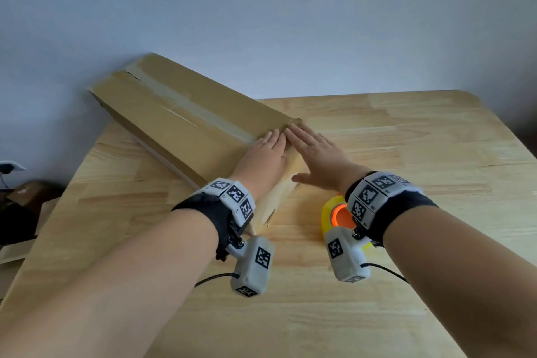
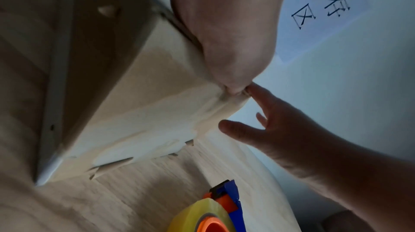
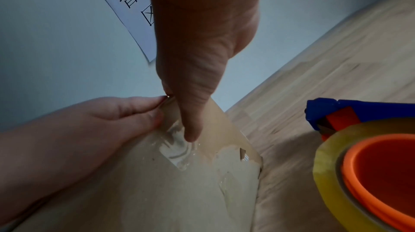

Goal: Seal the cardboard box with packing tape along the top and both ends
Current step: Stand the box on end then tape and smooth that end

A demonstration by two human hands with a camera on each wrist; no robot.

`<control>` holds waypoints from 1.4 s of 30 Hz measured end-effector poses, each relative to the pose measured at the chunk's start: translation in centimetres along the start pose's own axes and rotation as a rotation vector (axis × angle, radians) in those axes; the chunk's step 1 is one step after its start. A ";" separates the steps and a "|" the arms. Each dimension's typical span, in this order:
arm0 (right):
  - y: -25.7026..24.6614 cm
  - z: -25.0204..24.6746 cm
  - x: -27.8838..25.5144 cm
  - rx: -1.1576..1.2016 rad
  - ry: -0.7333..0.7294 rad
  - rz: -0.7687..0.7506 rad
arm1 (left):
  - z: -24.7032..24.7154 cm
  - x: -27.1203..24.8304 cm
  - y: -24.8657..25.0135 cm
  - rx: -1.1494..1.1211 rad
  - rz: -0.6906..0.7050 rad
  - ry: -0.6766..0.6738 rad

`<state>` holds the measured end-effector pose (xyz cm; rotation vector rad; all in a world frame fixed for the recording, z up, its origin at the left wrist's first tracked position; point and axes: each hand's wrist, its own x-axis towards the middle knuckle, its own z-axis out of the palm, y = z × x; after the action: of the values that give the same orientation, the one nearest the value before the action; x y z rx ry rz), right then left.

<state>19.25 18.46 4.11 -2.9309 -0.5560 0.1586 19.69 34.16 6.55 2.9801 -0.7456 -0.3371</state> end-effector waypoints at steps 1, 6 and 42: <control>-0.2 0.1 0.1 0.001 0.019 0.017 | -0.1 -0.6 -0.4 -0.011 0.042 -0.013; -1.0 -0.8 0.7 -0.024 0.131 0.024 | 0.8 -3.3 -1.5 0.166 -0.031 -0.033; -2.8 -1.3 -8.3 0.222 0.228 0.140 | 0.0 -8.9 -1.3 0.068 0.101 -0.303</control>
<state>10.79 17.79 6.50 -2.7205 -0.2795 -0.0925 12.60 39.48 8.22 2.9744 -0.9471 -0.7835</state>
